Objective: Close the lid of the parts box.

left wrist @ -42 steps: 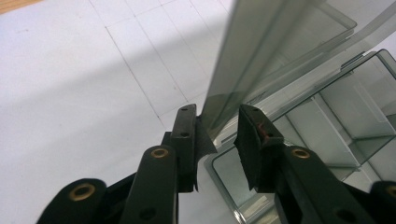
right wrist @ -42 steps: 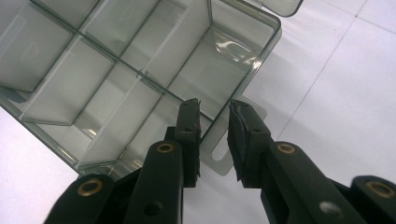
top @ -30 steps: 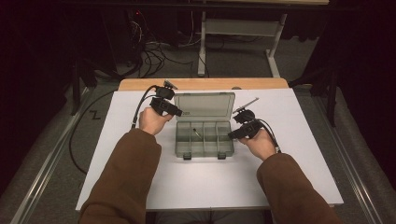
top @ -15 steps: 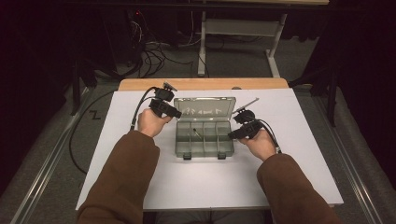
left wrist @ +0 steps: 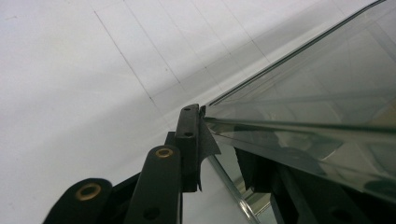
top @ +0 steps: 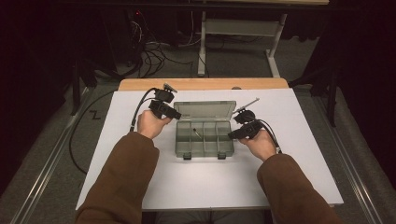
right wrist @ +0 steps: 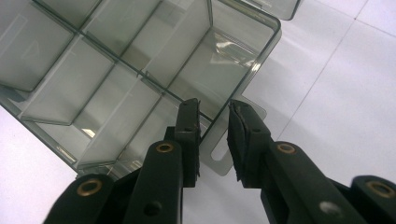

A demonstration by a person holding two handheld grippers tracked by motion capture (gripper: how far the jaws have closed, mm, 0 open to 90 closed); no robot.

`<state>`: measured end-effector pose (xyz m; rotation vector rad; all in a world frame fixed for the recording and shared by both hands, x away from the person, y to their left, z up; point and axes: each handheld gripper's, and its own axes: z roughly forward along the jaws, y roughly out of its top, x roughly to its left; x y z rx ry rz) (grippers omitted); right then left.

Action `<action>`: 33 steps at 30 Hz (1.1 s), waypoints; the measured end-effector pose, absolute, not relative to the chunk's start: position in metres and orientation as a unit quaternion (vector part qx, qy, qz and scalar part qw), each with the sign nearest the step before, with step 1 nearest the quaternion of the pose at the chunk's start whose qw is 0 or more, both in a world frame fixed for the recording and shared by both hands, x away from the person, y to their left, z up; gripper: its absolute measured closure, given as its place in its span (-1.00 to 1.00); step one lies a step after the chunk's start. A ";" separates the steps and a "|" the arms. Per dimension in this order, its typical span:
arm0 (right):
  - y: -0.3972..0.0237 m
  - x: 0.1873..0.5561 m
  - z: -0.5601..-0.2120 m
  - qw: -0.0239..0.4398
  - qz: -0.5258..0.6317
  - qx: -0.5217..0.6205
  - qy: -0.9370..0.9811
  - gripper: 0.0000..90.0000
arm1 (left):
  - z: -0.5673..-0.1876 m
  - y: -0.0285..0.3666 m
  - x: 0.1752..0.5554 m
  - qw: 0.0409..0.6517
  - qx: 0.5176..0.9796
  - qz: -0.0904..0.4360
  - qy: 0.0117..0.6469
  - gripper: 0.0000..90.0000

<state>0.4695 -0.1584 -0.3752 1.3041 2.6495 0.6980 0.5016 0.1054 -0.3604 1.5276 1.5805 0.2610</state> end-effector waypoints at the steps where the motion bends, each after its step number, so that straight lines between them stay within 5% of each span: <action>1: -0.158 0.469 -0.375 0.054 0.230 0.429 0.872 0.69 | -0.361 0.105 0.501 0.448 0.617 0.105 0.639 0.59; 33: -0.163 0.464 -0.368 0.060 0.248 0.411 0.875 0.76 | -0.365 0.107 0.497 0.451 0.619 0.100 0.635 0.52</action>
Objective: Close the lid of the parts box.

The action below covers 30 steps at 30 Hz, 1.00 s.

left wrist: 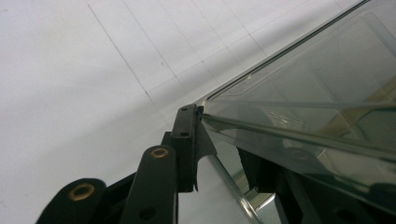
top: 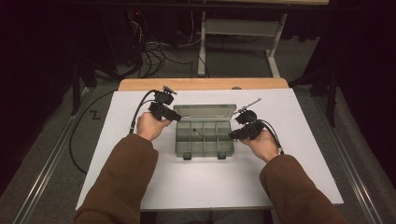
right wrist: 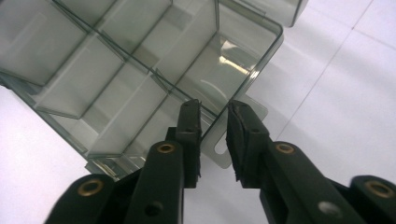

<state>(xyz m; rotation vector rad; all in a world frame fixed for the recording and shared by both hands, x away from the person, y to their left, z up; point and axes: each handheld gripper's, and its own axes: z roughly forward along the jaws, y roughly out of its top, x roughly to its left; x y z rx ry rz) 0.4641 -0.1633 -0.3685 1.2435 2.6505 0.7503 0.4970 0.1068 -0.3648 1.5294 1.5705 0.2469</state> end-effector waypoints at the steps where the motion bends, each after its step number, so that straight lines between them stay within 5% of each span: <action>1: -0.165 0.464 -0.367 0.059 0.251 0.410 0.875 0.80 | -0.365 0.107 0.497 0.451 0.620 0.100 0.635 0.52; 8: -0.175 0.466 -0.357 0.067 0.274 0.415 0.865 1.00 | -0.366 0.108 0.495 0.449 0.622 0.099 0.634 0.52; 30: -0.178 0.477 -0.333 0.072 0.313 0.417 0.850 1.00 | -0.370 0.110 0.486 0.446 0.631 0.089 0.628 0.52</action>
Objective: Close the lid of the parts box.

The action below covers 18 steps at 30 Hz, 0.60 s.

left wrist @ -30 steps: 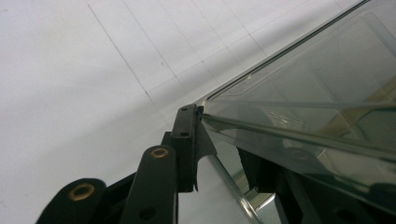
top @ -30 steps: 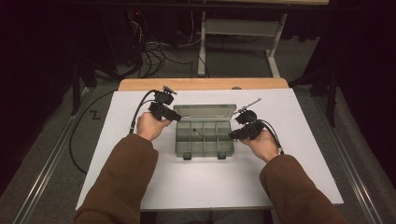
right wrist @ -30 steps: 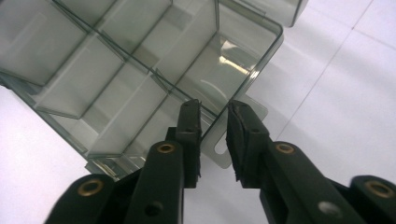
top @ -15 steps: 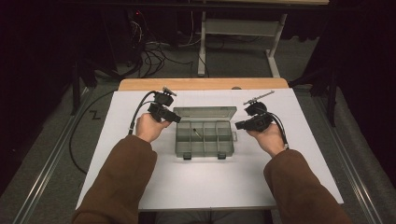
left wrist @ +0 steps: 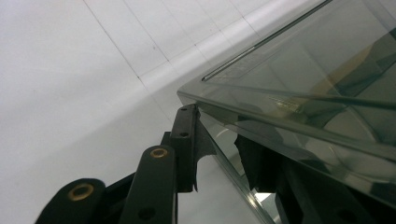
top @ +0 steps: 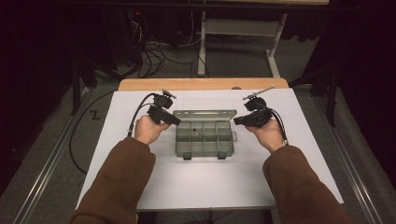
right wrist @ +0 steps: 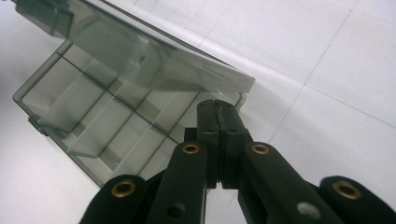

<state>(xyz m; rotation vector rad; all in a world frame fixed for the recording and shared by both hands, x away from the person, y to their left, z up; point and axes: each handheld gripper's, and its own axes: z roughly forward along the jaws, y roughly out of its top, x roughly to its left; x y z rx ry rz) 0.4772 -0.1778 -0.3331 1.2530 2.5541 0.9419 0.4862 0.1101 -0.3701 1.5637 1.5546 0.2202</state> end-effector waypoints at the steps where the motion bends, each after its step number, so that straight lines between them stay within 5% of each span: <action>1: -0.178 0.477 -0.333 0.073 0.314 0.416 0.850 1.00 | -0.370 0.110 0.486 0.446 0.632 0.087 0.628 0.52; 18: -0.175 0.475 -0.334 0.071 0.309 0.408 0.856 1.00 | -0.369 0.121 0.475 0.452 0.630 0.062 0.629 0.66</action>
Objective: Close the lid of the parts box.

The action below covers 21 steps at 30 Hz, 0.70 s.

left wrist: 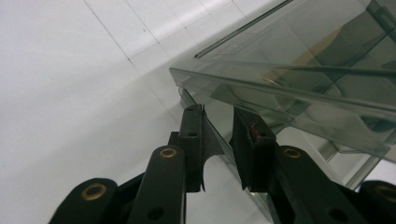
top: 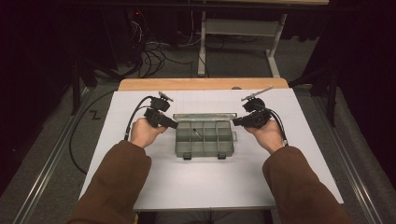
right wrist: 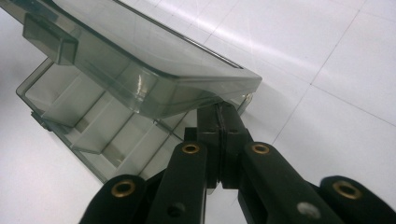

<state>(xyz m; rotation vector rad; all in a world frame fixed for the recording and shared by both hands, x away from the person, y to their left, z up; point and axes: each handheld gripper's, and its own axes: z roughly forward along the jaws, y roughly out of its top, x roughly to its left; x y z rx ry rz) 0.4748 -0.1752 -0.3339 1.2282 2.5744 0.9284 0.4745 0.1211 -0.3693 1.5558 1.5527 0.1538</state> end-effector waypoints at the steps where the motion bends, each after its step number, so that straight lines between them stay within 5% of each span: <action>1: -0.175 0.475 -0.334 0.071 0.309 0.409 0.856 1.00 | -0.369 0.122 0.474 0.452 0.630 0.060 0.629 0.67; 21: -0.178 0.471 -0.335 0.069 0.304 0.404 0.860 1.00 | -0.356 0.141 0.464 0.474 0.620 0.048 0.623 0.73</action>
